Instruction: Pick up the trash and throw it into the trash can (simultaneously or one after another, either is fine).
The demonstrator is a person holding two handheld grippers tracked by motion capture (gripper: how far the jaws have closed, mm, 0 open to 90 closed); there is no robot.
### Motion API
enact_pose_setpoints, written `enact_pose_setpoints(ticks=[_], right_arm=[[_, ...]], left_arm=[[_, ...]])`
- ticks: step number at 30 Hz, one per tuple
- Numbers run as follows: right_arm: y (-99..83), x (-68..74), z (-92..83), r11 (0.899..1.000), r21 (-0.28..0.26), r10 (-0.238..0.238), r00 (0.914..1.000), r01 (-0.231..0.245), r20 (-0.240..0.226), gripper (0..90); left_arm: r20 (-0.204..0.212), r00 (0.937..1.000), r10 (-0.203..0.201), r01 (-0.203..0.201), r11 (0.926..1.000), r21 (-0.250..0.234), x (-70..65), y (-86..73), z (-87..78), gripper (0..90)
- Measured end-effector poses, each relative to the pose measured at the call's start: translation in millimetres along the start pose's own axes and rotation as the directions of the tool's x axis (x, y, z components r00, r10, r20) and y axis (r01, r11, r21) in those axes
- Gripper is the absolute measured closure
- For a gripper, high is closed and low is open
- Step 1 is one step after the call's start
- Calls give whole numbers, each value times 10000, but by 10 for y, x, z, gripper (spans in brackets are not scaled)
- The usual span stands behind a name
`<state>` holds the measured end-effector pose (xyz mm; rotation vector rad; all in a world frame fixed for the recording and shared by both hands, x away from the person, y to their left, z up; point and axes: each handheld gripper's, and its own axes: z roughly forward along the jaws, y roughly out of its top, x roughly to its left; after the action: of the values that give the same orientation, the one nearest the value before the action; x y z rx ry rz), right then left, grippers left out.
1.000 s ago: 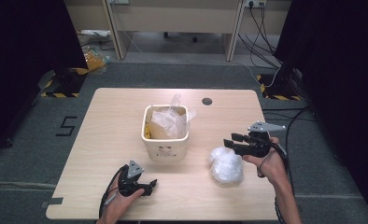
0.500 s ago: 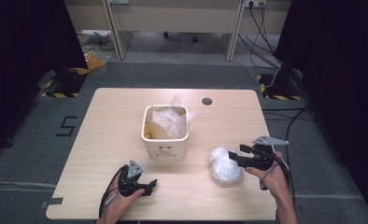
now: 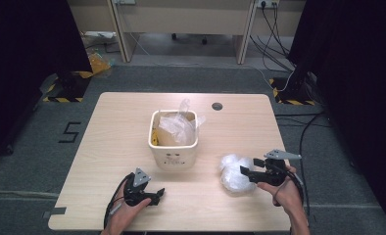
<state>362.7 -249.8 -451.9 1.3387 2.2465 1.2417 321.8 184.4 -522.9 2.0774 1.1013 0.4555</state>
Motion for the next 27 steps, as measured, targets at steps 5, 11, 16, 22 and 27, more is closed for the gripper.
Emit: enact_pose_setpoints(ticks=[5,11,16,22,27], right_arm=[[-77,-40,139,9985,507,223,9997,-219,-78,269],[-199,-96,351,9949,761,707,9953,-656,-660,339],[-214,-126,340,9948,739,769,9934,-707,-854,479],[-158,-109,265,9960,553,738,9949,-701,-683,583],[-115,-131,188,9966,170,813,9943,-803,-687,586]], left_arm=[[0,10000,1,-1,10000,3,0,0,0,132],[1,10000,4,-4,10000,2,0,0,0,132],[1,10000,3,-3,10000,2,0,0,0,132],[-4,10000,4,-4,10000,3,-1,0,0,131],[-14,10000,8,-8,10000,6,-1,0,0,131]])
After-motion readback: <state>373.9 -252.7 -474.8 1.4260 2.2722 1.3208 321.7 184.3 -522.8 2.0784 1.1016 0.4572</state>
